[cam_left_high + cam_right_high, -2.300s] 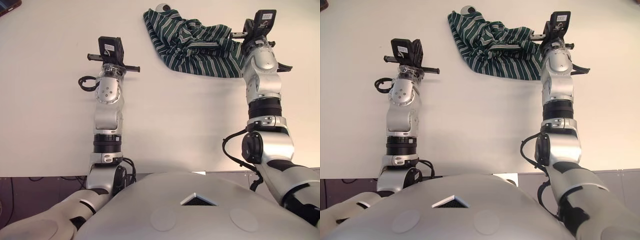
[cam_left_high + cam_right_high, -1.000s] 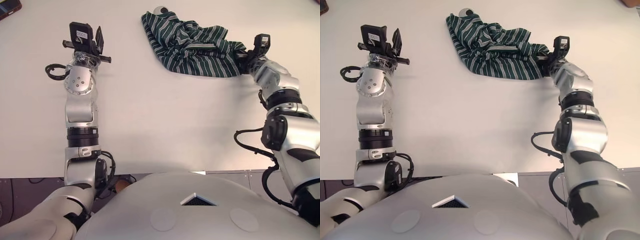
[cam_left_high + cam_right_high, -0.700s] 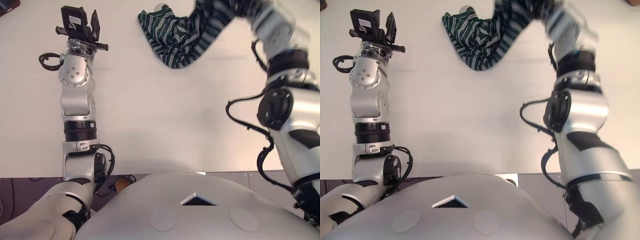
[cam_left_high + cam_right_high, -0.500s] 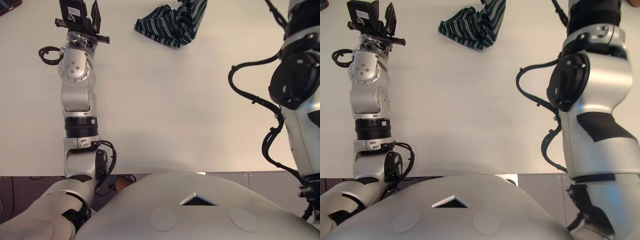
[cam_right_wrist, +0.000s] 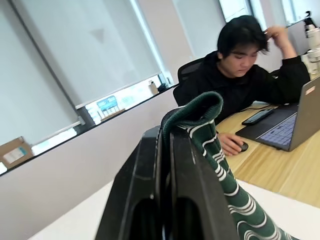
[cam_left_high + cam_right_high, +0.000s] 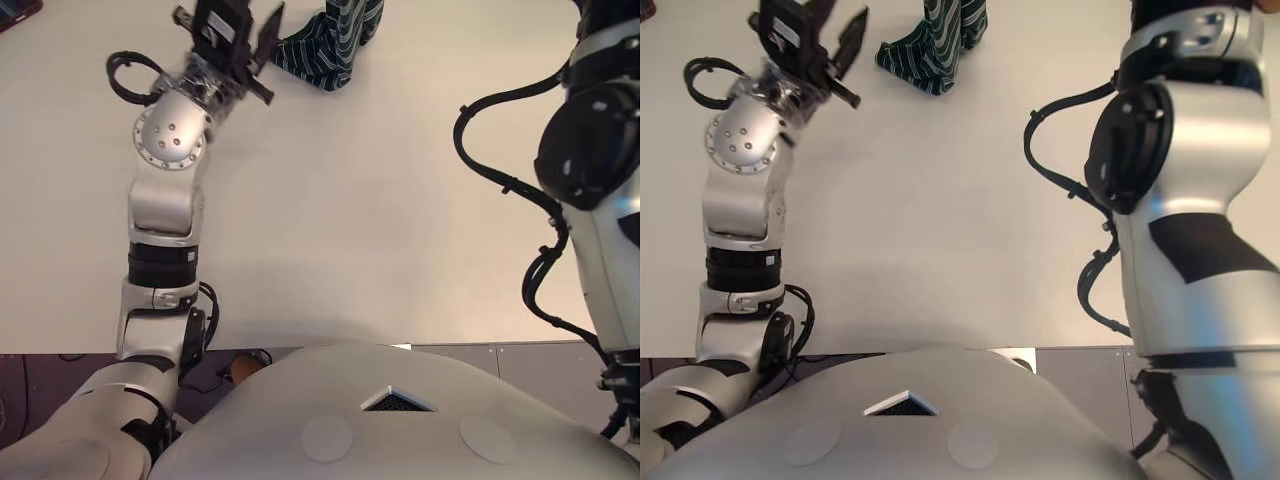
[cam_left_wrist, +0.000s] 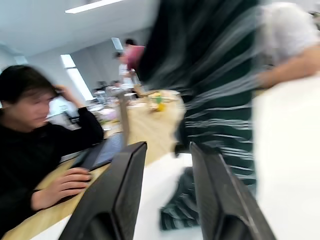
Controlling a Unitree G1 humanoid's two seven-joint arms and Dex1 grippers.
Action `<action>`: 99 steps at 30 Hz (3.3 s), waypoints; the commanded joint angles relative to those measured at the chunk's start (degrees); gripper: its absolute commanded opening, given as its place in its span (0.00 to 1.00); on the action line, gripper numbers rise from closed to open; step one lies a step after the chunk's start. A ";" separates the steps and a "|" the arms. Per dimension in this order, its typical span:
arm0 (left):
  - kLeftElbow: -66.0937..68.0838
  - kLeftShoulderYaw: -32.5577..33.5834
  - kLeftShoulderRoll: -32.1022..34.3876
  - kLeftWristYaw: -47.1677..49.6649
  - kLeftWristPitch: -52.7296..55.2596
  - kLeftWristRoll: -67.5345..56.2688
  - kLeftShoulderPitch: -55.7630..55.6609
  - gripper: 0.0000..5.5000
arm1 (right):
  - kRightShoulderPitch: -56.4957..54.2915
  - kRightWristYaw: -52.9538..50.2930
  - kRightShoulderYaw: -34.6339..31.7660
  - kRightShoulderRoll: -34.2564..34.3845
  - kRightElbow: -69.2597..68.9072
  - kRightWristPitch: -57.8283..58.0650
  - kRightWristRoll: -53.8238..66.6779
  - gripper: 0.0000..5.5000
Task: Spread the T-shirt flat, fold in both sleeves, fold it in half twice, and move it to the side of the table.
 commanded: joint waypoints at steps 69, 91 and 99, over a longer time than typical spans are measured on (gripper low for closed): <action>85.33 -2.53 15.95 -13.54 -22.62 18.44 -75.47 0.01 | -19.49 -18.62 -6.08 -5.44 24.19 -32.39 -11.43 0.00; -43.06 22.71 45.28 -62.04 50.29 -30.95 6.81 0.01 | 69.40 45.41 13.22 -52.28 -78.65 39.42 19.97 0.00; -46.63 -5.21 47.87 -39.21 31.28 1.76 40.92 0.01 | 90.62 35.59 16.11 -50.43 -92.29 32.08 11.16 0.00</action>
